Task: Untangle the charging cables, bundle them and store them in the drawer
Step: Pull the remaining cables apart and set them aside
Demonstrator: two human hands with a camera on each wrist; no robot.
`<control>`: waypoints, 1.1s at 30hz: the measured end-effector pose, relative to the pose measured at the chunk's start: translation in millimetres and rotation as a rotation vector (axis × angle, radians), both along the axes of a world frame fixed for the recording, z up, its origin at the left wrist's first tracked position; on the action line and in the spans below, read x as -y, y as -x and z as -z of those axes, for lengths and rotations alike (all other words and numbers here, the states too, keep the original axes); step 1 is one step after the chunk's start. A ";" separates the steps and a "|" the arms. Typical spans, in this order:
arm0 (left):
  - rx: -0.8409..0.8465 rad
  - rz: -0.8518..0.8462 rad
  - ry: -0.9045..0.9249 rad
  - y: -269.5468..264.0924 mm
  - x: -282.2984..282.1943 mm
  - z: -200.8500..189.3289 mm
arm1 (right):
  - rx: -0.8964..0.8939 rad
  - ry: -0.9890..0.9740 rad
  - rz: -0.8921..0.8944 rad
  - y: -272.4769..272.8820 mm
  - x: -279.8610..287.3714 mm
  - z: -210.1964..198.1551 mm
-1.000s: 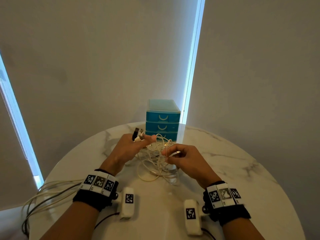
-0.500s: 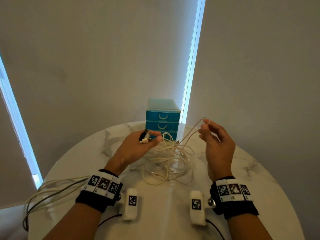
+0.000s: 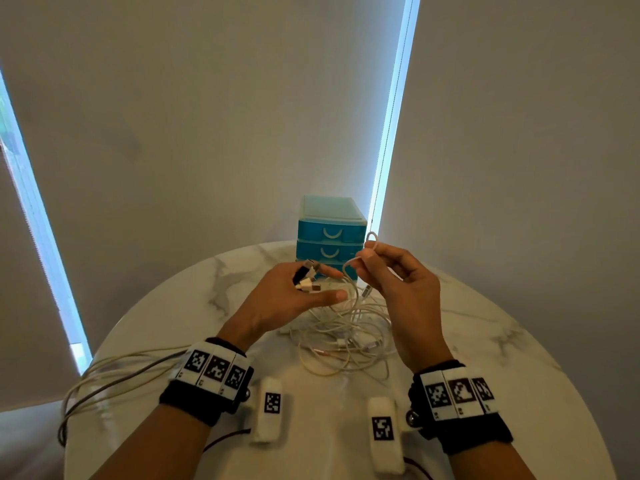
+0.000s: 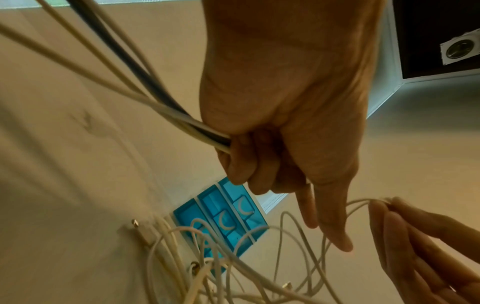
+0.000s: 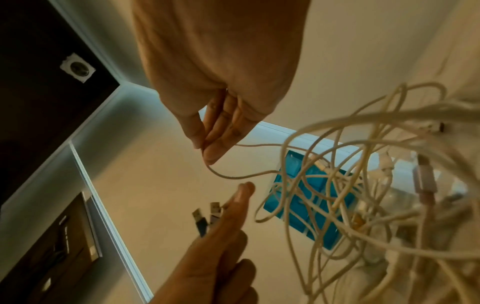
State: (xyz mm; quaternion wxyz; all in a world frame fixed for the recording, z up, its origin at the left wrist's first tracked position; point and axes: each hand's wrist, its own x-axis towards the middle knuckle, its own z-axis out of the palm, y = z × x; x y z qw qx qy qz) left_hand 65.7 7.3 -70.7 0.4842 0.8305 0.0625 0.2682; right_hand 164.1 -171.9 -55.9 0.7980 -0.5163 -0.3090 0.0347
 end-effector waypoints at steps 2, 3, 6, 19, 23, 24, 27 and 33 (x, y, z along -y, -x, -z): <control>-0.003 -0.001 -0.019 -1.5 2.0 2.4 | -0.062 -0.047 -0.073 1.1 0.1 -1.1; 0.004 -0.010 -0.022 -1.5 3.6 2.5 | -0.098 -0.070 -0.117 1.4 -0.2 -1.6; 0.049 -0.054 -0.008 -2.2 3.6 1.8 | -0.216 -0.126 -0.253 1.2 -0.8 -3.5; 0.288 -0.167 0.222 5.0 6.1 -12.8 | -0.040 0.363 -0.233 -1.1 -6.8 19.9; 0.202 -0.106 0.183 5.0 7.0 -12.1 | 0.103 0.459 -0.136 5.6 -12.9 26.6; 0.143 -0.055 0.159 5.0 6.8 -10.5 | 0.107 0.431 -0.100 5.3 -12.3 25.3; -0.074 0.048 0.029 1.7 5.7 -0.8 | 0.074 0.308 0.015 0.0 -6.1 19.1; -0.217 -0.132 -0.055 -5.4 -22.0 17.1 | -0.264 -0.120 -0.001 -19.2 10.0 2.6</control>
